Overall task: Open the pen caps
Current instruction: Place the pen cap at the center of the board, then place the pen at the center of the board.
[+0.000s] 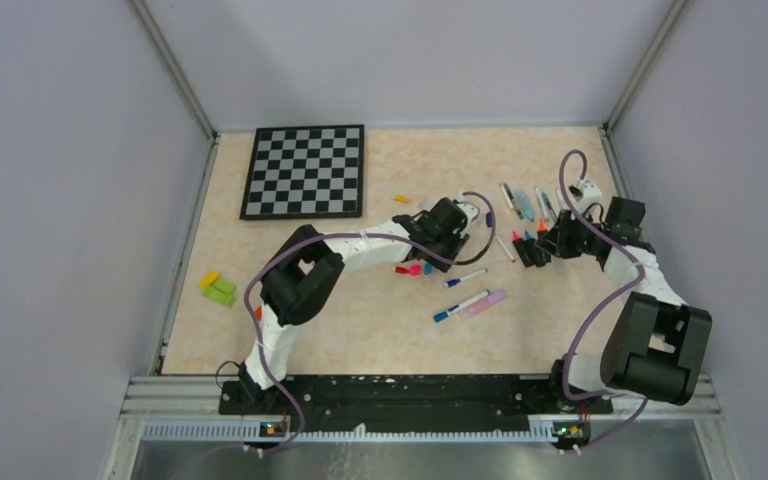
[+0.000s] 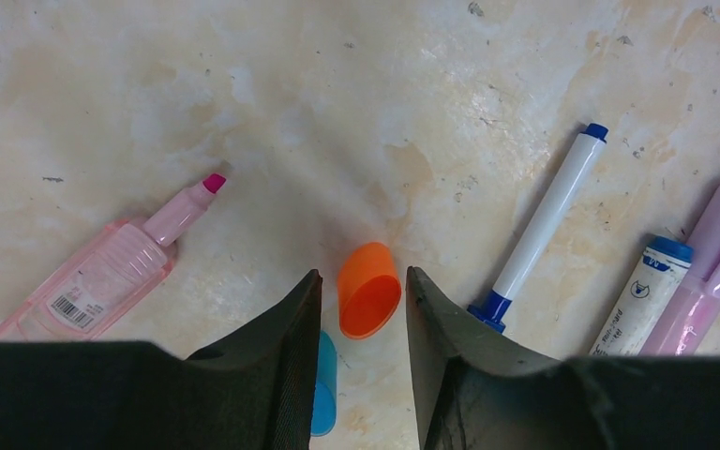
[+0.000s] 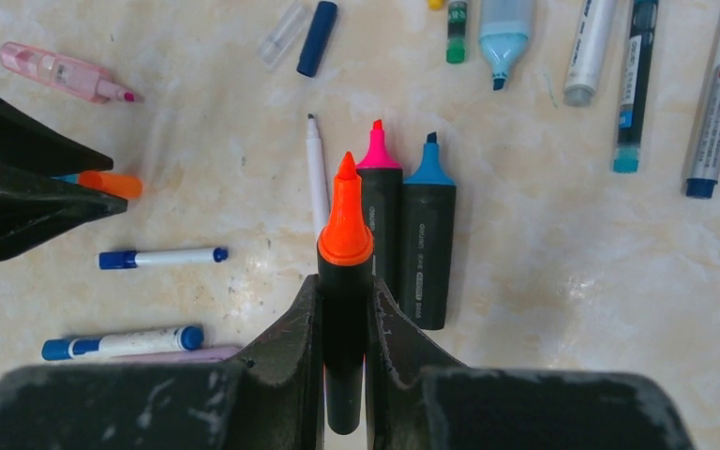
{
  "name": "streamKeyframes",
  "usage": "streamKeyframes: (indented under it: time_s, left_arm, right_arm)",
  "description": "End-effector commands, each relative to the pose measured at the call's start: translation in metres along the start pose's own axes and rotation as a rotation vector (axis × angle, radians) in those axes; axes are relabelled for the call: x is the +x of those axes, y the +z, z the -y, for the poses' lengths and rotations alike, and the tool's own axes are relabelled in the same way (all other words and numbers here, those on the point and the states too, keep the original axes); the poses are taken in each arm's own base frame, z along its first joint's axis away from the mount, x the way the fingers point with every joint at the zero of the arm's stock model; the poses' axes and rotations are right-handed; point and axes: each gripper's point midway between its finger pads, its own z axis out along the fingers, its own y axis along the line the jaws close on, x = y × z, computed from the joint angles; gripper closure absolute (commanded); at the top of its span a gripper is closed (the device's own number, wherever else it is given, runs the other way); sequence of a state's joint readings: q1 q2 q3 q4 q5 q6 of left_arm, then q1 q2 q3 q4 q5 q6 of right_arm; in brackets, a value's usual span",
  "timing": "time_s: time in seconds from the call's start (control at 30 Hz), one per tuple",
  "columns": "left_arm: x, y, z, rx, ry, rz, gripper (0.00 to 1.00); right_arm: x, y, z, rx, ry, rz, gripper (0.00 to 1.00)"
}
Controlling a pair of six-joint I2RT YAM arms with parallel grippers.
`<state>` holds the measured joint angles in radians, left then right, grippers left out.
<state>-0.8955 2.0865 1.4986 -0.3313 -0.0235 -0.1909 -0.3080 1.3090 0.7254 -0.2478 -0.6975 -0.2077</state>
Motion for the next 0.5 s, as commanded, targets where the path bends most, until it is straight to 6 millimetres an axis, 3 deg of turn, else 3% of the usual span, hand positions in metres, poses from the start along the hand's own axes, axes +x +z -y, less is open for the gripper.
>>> streamKeyframes:
  time_s: [0.0,0.3,0.47]
  left_arm:
    - [-0.032,-0.024,0.009,0.027,0.008,0.085,0.58]
    - [-0.069,-0.086,0.027,0.133,0.000,0.294,0.56]
    - [-0.074,-0.127,0.030,0.176,-0.008,0.431,0.51]
  right_arm:
    - [-0.022,-0.001,0.021,0.047,-0.010,0.031,1.00]
    - [0.004,0.007,0.054,0.064,0.032,-0.074,0.99]
    - [0.007,0.016,0.064,0.056,0.047,-0.111,0.99]
